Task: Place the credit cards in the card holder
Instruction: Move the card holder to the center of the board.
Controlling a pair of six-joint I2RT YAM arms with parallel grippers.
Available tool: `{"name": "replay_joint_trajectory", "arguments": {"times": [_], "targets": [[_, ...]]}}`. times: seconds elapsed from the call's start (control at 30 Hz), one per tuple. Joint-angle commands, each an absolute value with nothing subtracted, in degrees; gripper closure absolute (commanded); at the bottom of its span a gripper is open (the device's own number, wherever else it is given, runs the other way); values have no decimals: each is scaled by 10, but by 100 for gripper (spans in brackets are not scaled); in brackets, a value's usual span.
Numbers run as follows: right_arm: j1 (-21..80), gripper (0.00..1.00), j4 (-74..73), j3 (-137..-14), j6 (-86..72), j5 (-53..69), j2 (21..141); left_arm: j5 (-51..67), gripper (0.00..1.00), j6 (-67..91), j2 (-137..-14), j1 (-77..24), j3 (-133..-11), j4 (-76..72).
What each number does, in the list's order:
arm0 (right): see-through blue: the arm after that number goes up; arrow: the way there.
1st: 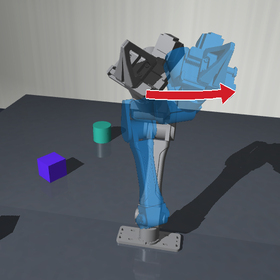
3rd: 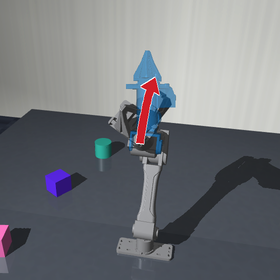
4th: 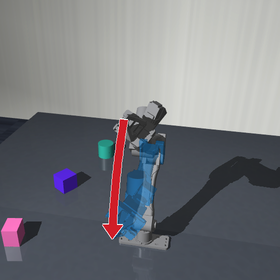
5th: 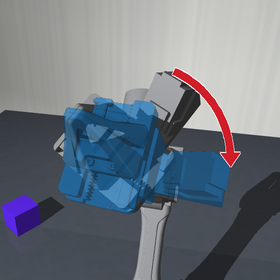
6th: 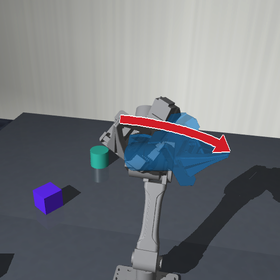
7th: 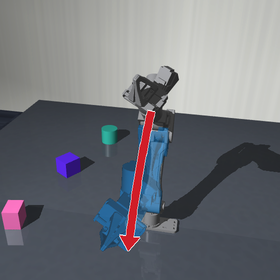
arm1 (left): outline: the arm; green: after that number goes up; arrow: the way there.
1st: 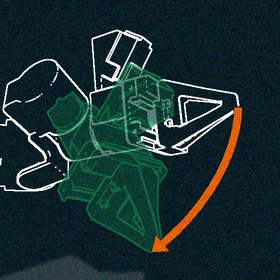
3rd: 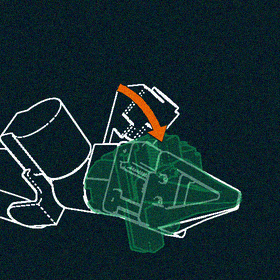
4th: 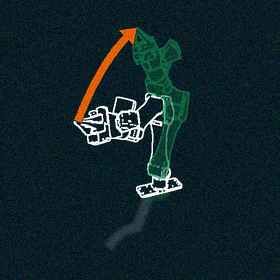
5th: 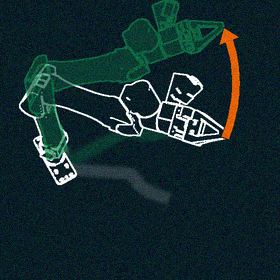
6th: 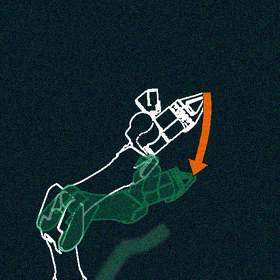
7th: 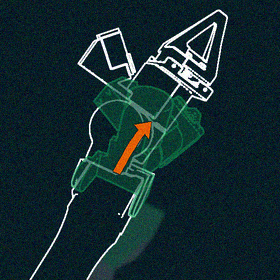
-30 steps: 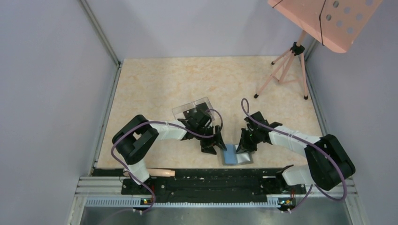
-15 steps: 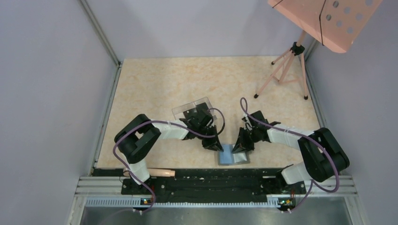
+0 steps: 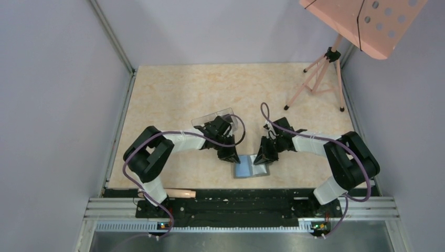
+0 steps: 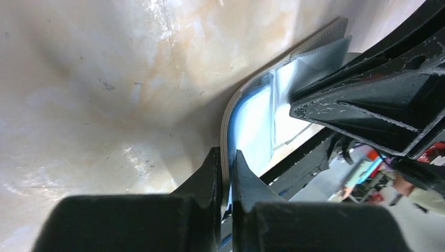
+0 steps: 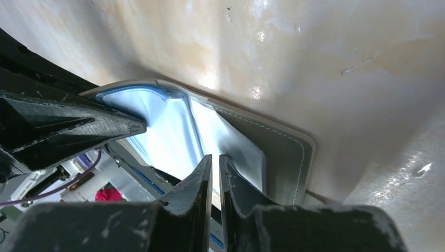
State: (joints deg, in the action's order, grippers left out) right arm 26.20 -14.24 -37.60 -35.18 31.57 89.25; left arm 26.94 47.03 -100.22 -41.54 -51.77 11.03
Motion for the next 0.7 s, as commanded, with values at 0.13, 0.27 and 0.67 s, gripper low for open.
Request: {"name": "replay_joint_trajectory", "arguments": {"times": [0.13, 0.27, 0.67], "targets": [[263, 82, -175, -413, -305, 285, 888, 182, 41, 374, -946, -408, -548, 239], [263, 60, -194, -460, -298, 282, 866, 160, 28, 367, -881, -407, -560, 250], [263, 36, -220, -661, -269, 261, 996, 99, 26, 378, -697, -389, -533, 252]]}}
